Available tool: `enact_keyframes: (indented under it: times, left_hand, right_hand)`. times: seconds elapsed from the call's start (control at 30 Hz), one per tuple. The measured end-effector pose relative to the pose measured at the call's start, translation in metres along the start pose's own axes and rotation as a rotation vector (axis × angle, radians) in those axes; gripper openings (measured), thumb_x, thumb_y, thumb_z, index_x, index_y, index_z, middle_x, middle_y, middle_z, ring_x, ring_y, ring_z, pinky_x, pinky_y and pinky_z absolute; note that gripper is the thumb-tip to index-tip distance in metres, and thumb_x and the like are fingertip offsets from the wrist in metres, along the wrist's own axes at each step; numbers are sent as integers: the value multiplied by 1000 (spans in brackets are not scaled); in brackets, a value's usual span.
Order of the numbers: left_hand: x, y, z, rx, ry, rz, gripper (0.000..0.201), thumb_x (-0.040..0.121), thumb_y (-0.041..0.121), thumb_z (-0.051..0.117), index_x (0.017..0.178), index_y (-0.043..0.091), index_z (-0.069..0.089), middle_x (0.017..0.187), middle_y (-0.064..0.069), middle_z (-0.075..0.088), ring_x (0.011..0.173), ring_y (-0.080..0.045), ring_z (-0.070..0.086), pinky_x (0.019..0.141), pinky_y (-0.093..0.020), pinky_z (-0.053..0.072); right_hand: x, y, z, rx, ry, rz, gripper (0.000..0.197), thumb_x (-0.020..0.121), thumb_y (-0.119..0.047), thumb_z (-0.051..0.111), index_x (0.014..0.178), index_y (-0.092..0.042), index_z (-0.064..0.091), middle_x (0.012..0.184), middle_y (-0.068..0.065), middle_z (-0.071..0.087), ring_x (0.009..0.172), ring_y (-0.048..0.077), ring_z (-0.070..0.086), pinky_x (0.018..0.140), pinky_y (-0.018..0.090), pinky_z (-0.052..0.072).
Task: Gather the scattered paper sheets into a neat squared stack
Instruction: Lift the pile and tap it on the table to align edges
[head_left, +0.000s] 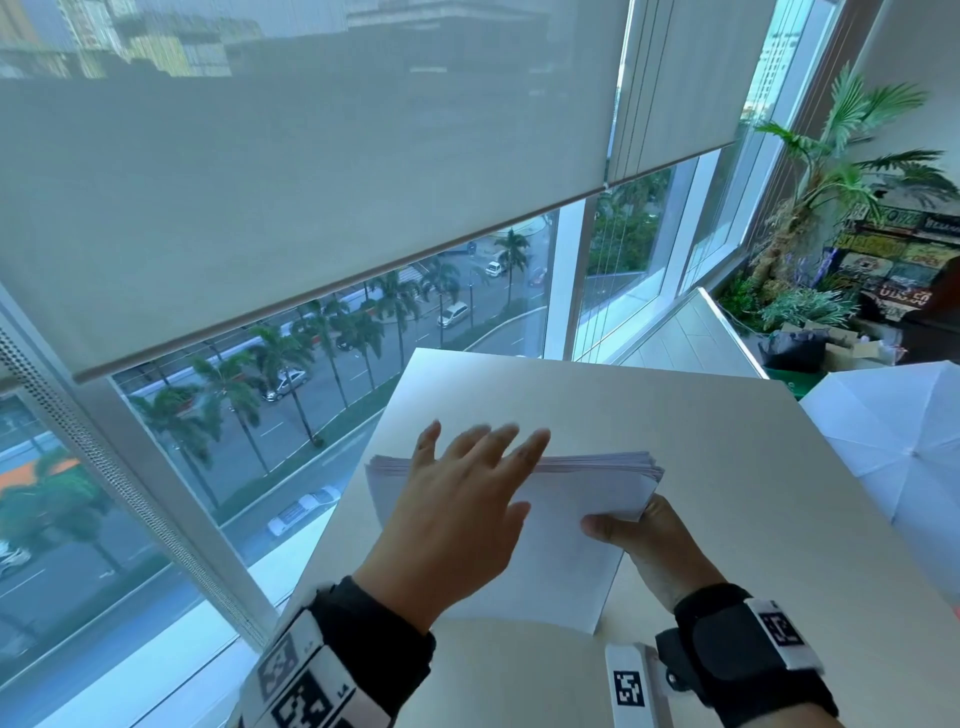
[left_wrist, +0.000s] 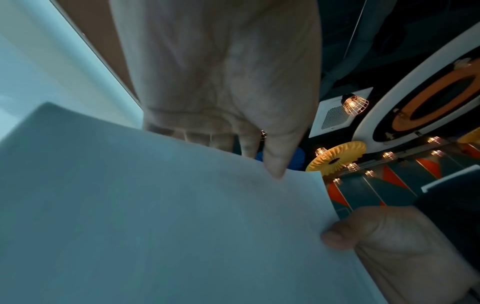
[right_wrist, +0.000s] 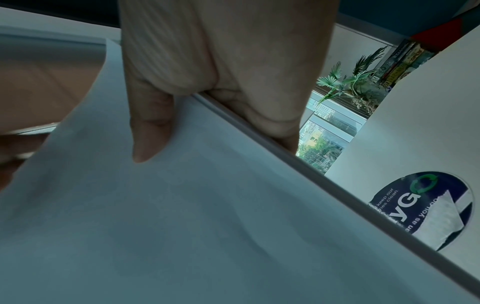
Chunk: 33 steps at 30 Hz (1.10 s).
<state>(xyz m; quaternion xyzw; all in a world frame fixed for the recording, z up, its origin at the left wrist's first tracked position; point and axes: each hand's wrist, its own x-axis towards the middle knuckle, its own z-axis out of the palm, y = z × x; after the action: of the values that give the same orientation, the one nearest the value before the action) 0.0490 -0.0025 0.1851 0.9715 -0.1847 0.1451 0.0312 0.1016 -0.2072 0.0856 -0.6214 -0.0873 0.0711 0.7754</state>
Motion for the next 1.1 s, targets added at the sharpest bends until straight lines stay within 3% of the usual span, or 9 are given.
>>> enact_keyframes:
  times: [0.1, 0.23, 0.33, 0.47, 0.6, 0.67, 0.83, 0.97, 1.1]
  left_hand:
    - [7, 9, -6, 11, -42, 5, 61, 78, 43, 46, 137, 33, 35, 134, 5, 57, 121, -22, 56, 100, -53, 40]
    - [9, 14, -4, -48, -173, -13, 70, 86, 39, 48, 144, 41, 9, 152, 4, 30, 139, -24, 31, 113, -55, 13]
    - [8, 13, -9, 1, -103, -24, 70, 79, 43, 51, 142, 38, 21, 147, 3, 42, 135, -27, 40, 107, -61, 26]
    - [6, 7, 0, 12, -174, -41, 69, 89, 37, 44, 144, 40, 1, 149, 8, 32, 137, -20, 30, 114, -50, 12]
    - [10, 5, 4, 2, -151, -65, 59, 81, 24, 57, 136, 24, 33, 115, 2, 59, 102, -27, 59, 80, -39, 41]
    - [12, 6, 3, 13, -90, -108, 32, 75, 14, 60, 106, 18, 51, 91, -1, 65, 85, -29, 63, 65, -33, 35]
    - [15, -1, -6, -54, -32, -159, 7, 88, 24, 48, 94, 24, 52, 102, 0, 67, 102, -28, 56, 73, -31, 29]
    - [9, -31, -25, -313, 131, -374, 14, 83, 26, 59, 93, 16, 58, 96, -14, 68, 97, -36, 59, 70, -34, 38]
    - [2, -66, -27, -658, 244, -514, 42, 65, 35, 59, 102, 15, 66, 98, -15, 72, 93, -31, 66, 82, -41, 49]
  right_hand:
    - [-1, 0, 0, -16, 12, -7, 79, 24, -46, 91, 92, -11, 70, 85, 2, 76, 80, 16, 70, 67, 22, 55]
    - [-3, -2, 0, -12, 3, 2, 75, 26, -46, 91, 90, -11, 72, 87, 3, 76, 82, 17, 70, 69, 22, 55]
    - [-3, -3, -1, -25, 8, 2, 73, 27, -47, 90, 88, -12, 73, 87, 2, 76, 83, 16, 70, 69, 20, 55]
    - [-4, -2, -1, -32, 12, -2, 76, 27, -47, 90, 91, -10, 72, 90, 4, 75, 84, 17, 69, 70, 21, 55]
    - [-5, -4, 1, -22, 3, -4, 78, 25, -44, 91, 93, -11, 70, 84, -2, 77, 80, 12, 71, 66, 17, 54]
    - [-4, -4, 2, -45, 18, 6, 67, 31, -31, 91, 91, -10, 70, 81, -2, 77, 78, 14, 70, 64, 17, 54]
    - [-2, -9, 1, -157, 75, -1, 19, 58, -7, 74, 75, -17, 73, 70, -4, 75, 66, 10, 68, 60, 18, 54]
    - [-5, -14, -14, -346, 108, 21, 19, 64, -14, 78, 74, 0, 70, 73, 14, 66, 68, 17, 58, 61, 27, 46]
    - [-8, -17, -33, -385, 276, -13, 22, 67, -1, 76, 51, -10, 62, 60, 9, 54, 53, 14, 46, 53, 24, 36]
